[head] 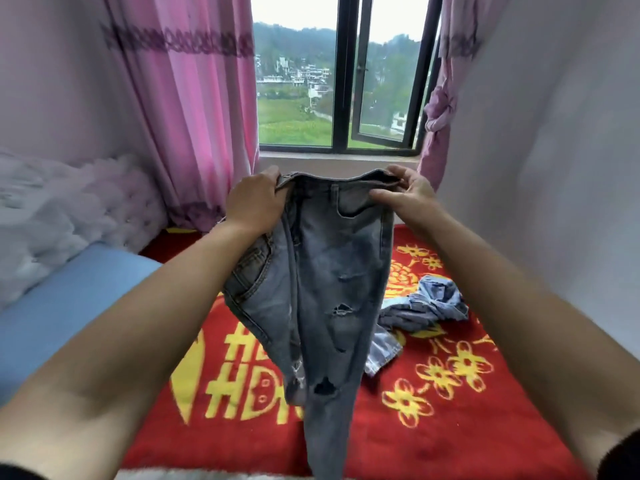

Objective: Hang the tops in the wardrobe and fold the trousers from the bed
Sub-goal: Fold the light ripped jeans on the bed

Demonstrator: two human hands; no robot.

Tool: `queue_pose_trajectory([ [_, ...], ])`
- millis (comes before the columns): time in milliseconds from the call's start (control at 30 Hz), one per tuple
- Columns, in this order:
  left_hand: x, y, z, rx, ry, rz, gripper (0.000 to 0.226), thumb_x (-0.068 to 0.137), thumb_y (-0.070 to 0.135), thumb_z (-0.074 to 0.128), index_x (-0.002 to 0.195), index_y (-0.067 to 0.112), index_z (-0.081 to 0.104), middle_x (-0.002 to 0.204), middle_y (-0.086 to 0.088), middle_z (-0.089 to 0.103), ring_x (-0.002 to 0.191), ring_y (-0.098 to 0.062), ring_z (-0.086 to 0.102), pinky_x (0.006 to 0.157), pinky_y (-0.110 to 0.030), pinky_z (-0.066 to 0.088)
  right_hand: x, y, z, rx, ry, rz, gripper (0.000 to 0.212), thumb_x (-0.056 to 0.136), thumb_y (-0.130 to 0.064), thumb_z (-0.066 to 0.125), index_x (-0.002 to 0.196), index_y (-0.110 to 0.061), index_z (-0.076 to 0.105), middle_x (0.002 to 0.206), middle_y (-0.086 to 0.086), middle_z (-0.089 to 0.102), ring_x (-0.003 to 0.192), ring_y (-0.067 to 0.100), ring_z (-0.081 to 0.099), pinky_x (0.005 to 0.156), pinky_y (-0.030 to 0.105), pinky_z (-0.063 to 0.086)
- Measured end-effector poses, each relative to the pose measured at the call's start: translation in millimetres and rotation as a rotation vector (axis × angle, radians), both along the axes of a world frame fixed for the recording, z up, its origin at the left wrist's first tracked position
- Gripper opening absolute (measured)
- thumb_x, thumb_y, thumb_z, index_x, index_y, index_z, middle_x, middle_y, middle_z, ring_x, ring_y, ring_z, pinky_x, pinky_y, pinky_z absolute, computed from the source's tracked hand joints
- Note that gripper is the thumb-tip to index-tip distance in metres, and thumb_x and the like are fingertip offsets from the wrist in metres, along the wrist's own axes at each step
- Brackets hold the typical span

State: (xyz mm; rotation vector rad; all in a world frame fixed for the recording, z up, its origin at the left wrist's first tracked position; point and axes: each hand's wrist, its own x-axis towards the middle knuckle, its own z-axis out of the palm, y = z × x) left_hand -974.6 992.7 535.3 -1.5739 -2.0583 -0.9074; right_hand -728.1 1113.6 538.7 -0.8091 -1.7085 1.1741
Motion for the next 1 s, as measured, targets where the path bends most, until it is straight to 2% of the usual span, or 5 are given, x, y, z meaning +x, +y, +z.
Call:
queue_pose_trajectory([
  [267,-14.5,-17.0,-6.3,-0.138,-0.522,-0.035,0.029,0.093,0.036,0.061,0.076,0.013,0.059,0.07,-0.001,0.056,0.067,-0.019,0.051,0.063,-0.032,0.039,-30.5,3.2,-46.7,-0.023,-0.181,-0.22,0.051,0.087,-0.032,0.074,0.129,-0.011,0.055,0.115,0.017,0.067,0.105,0.033,0.067,0.095,0.051,0.052],
  [367,-9.9,-9.8,-19.7,-0.053,-0.895,0.043,0.017,0.089,0.005,0.047,0.073,0.007,0.054,0.07,-0.01,0.049,0.066,-0.022,0.05,0.06,-0.034,0.039,-51.2,-8.2,-63.2,-0.154,-0.242,-0.078,0.076,0.089,-0.035,0.07,0.149,-0.011,0.03,0.13,0.017,0.053,0.115,0.033,0.061,0.098,0.049,0.052],
  [633,-7.2,1.8,-65.9,0.062,-1.595,-0.038,0.029,0.092,-0.003,0.033,0.074,0.006,0.053,0.069,-0.013,0.056,0.057,-0.024,0.058,0.051,-0.032,0.054,-57.9,-46.8,-87.5,-0.332,-0.544,0.495,0.086,0.065,-0.074,0.073,0.135,-0.029,0.051,0.118,-0.006,0.067,0.099,0.011,0.069,0.073,0.028,0.057],
  [867,-22.9,-4.1,-94.5,-0.073,-1.686,-0.103,0.02,0.092,0.0,0.037,0.1,0.001,0.055,0.093,-0.02,0.061,0.073,-0.029,0.063,0.058,-0.038,0.06,-69.8,-35.2,-139.8,0.179,-0.878,0.338,0.049,0.093,-0.021,0.059,0.14,-0.031,0.049,0.107,-0.002,0.06,0.088,0.016,0.057,0.075,0.022,0.043],
  [1000,-41.4,-19.9,-115.0,-0.37,-1.233,-0.046,0.036,0.095,0.008,0.033,0.121,0.025,0.051,0.084,-0.01,0.07,0.06,-0.028,0.066,0.058,-0.035,0.054,-70.5,-25.6,-151.3,0.36,-0.846,0.373,0.055,0.09,-0.015,0.035,0.13,-0.045,0.059,0.105,0.001,0.058,0.091,0.021,0.058,0.08,0.032,0.05],
])
